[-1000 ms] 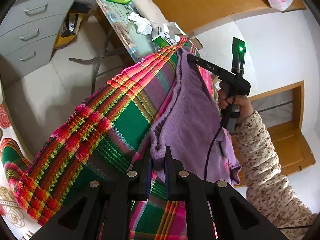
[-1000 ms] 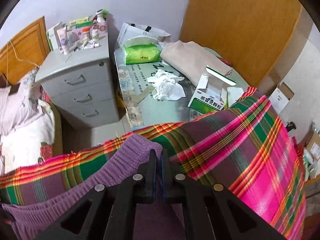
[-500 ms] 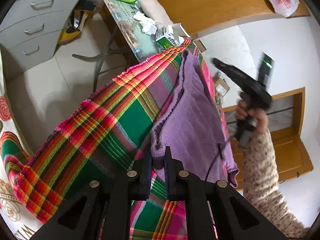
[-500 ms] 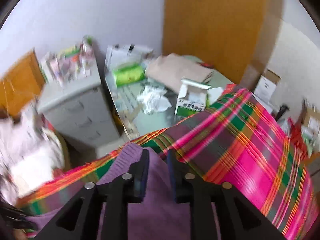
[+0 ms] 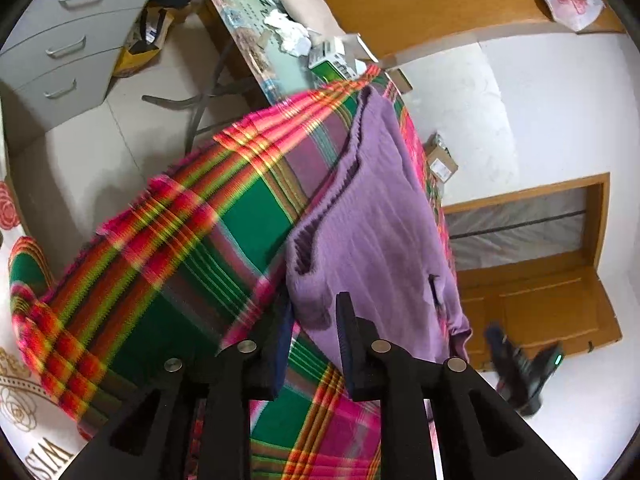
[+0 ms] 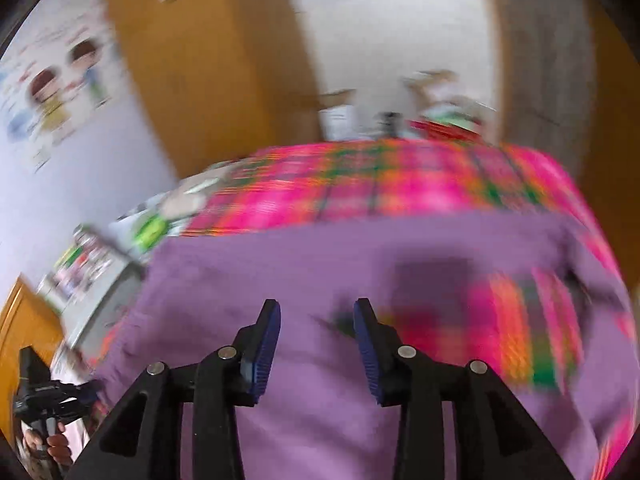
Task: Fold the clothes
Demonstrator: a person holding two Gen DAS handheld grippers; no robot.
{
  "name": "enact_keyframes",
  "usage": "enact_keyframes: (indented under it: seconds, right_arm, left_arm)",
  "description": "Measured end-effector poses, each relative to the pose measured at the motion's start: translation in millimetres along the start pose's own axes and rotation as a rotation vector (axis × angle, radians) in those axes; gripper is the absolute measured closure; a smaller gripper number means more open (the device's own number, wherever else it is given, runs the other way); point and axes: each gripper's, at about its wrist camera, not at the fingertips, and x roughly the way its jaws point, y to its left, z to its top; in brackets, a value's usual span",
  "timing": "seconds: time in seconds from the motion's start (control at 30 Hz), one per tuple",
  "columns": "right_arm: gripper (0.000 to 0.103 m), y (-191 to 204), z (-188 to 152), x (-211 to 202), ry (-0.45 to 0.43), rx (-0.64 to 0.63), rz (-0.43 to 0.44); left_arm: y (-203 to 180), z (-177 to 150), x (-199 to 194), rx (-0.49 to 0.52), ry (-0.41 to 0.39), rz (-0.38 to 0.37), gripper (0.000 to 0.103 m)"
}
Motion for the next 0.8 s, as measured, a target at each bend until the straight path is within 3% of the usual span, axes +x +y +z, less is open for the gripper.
enact_keyframes:
  seconds: [0.1,0.3,0.37,0.43,0.47,0.57,0.8]
  right_arm:
    - [0.064,-31.2,-28.8,-25.0,-0.039,0.101,-0.042]
    - [0.064,-66.0,-58.9,-65.2,-0.106,0.208,-0.107]
    - [0.064,-77.4,-66.8,-74.1,-0.122,0.245,-0.143]
    - [0.064,-89.2,-75.6,-79.7,-0.134,0.291,-0.157]
    - [0.064,-95.1,-79.5,-81.5,-0.136,0.316,-0.158]
    - [0.064,-107.1,-88.8,-86.4,-0.14,0.359,-0.169]
    - [0.064,-128.2,-102.8,-99.1,-0.168,0.431,-0.206]
  left_arm:
    - [-4.0,-2.9,1.8,-0.005,-0.017,-0.004,0.072]
    - [-7.0,-2.8,6.8,-0.037,-0.036,-0.002,0.072]
    - [-5.2,-2.7,7.4,-0.061,-0.053,-0.004,0.077]
    - [-8.2,-2.2,8.5,-0.047,-0.06,0.043,0.093]
    - [-9.3,-2.5,9.0,-0.035,-0.065,0.069,0.093]
    - [-4.8,-2.3,4.2,-0.079,-0.084,0.045,0.094]
    - [-0.5,3.3,-10.3,-0.09,-0.148,0.067,0.095]
